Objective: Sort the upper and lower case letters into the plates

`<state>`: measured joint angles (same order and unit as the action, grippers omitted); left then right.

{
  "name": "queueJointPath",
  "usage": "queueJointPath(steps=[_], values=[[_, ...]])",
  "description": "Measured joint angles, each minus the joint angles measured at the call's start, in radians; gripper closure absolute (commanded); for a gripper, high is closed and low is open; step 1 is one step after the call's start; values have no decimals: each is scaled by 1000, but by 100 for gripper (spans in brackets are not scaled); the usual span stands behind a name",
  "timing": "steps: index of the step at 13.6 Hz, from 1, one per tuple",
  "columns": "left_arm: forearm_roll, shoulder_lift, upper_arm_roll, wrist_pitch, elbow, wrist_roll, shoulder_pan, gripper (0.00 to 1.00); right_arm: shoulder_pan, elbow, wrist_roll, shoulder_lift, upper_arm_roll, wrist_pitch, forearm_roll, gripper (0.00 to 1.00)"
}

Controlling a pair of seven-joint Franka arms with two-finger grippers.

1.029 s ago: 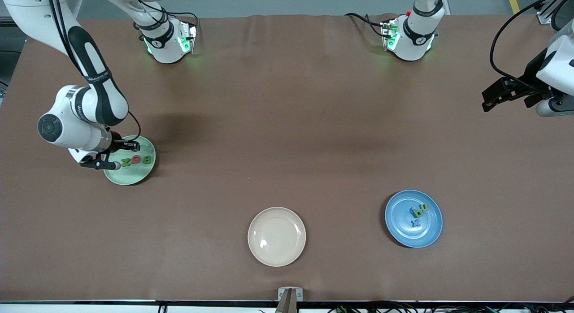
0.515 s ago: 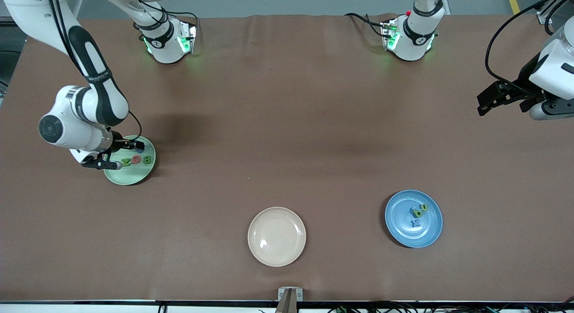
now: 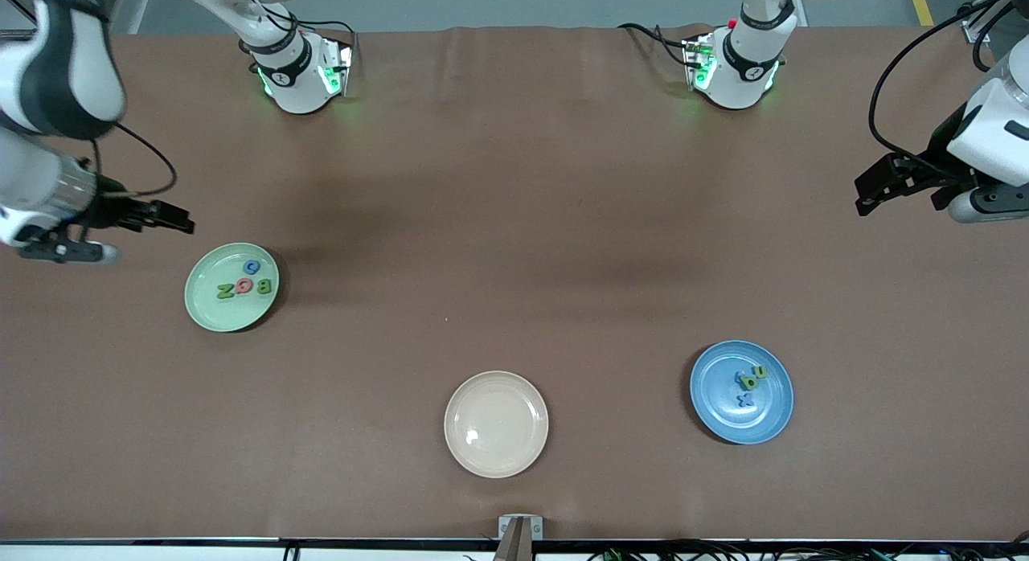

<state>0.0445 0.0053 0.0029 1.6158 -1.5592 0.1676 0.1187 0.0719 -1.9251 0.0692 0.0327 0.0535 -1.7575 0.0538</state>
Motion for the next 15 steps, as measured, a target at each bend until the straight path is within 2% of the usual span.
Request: queueJointPath(steps=[3,6,10,15], values=[[0,-1,2,-4,0,-14,-4,0,-4,218,0,-4,-8,133,-40,0],[0,-3,2,-4,1,-14,-5,0,-25,342,-4,-10,-14,155,-47,0],[0,-7,2,-23,2,-14,-5,0,-80,387,-84,-29,-17,154,-98,0],[-1,-8,-25,-33,1,-9,-1,0,-84,418,-114,-53,-10,154,-100,0]])
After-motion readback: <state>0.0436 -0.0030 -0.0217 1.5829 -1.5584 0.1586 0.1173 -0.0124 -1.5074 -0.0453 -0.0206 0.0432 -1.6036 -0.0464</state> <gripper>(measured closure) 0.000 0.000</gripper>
